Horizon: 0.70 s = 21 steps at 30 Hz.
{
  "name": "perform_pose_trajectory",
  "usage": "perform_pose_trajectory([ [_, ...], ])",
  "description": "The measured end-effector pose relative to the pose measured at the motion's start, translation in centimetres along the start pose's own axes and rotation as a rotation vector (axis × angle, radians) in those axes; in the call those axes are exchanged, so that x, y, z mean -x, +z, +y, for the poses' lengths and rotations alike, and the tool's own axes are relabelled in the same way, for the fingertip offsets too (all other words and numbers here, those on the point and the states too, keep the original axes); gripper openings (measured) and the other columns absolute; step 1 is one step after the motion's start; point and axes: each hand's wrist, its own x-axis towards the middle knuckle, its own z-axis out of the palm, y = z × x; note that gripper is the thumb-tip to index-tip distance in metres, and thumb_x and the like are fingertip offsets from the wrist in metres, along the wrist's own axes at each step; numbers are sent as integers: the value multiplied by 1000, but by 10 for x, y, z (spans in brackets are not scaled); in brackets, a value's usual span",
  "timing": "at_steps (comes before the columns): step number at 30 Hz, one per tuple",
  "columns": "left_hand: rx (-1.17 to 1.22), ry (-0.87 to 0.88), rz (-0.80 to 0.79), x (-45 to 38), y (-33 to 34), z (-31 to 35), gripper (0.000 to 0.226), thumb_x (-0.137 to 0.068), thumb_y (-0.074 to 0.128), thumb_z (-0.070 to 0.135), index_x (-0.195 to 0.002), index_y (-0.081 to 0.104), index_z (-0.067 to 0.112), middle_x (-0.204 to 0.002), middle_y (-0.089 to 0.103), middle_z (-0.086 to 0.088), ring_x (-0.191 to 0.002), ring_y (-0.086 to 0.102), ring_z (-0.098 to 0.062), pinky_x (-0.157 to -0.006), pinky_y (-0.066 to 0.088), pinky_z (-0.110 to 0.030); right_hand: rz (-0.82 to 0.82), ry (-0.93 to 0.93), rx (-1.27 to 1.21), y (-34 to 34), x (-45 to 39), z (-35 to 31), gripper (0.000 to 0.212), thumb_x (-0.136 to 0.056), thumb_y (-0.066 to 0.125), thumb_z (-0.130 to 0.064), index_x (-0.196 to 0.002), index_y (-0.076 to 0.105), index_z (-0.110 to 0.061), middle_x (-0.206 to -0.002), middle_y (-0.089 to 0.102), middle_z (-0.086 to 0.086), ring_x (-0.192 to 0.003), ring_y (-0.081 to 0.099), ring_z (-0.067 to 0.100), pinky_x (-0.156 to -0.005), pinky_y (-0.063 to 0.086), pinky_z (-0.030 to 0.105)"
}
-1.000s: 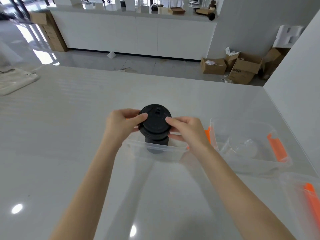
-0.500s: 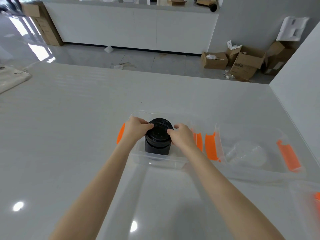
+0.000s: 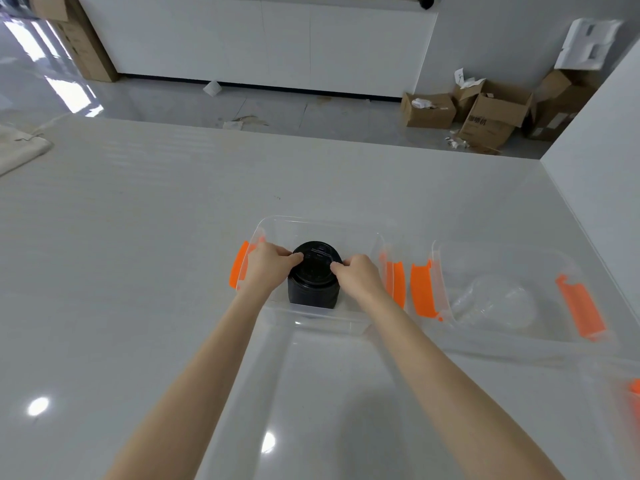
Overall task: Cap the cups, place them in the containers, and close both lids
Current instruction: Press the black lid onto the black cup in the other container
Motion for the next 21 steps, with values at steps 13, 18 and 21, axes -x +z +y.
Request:
perform_pose_trajectory([
  [13, -30, 11, 28, 12, -1, 5, 18, -84, 56, 15, -89, 70, 6, -84, 61, -15, -80, 54, -24, -90, 52, -47, 44, -175, -52, 1, 5, -1, 28, -93, 45, -15, -109, 64, -2, -93, 64, 13, -84, 53, 23, -72, 38, 27],
  [18, -83, 29, 29, 13, -2, 4, 10, -82, 58, 14, -75, 62, 8, -81, 64, -24, -75, 52, -24, -87, 52, -50, 32, -190, -23, 1, 4, 1, 28, -93, 44, -13, -106, 63, 3, -106, 66, 27, -101, 59, 38, -73, 42, 34],
  [21, -64, 9, 21, 13, -1, 4, 11, -81, 60, 13, -78, 65, 4, -96, 69, -31, -77, 57, -27, -86, 55, -51, 13, -187, -30, 1, 6, 3, 28, -94, 43, -13, -107, 64, 1, -107, 66, 26, -97, 60, 35, -70, 36, 28],
])
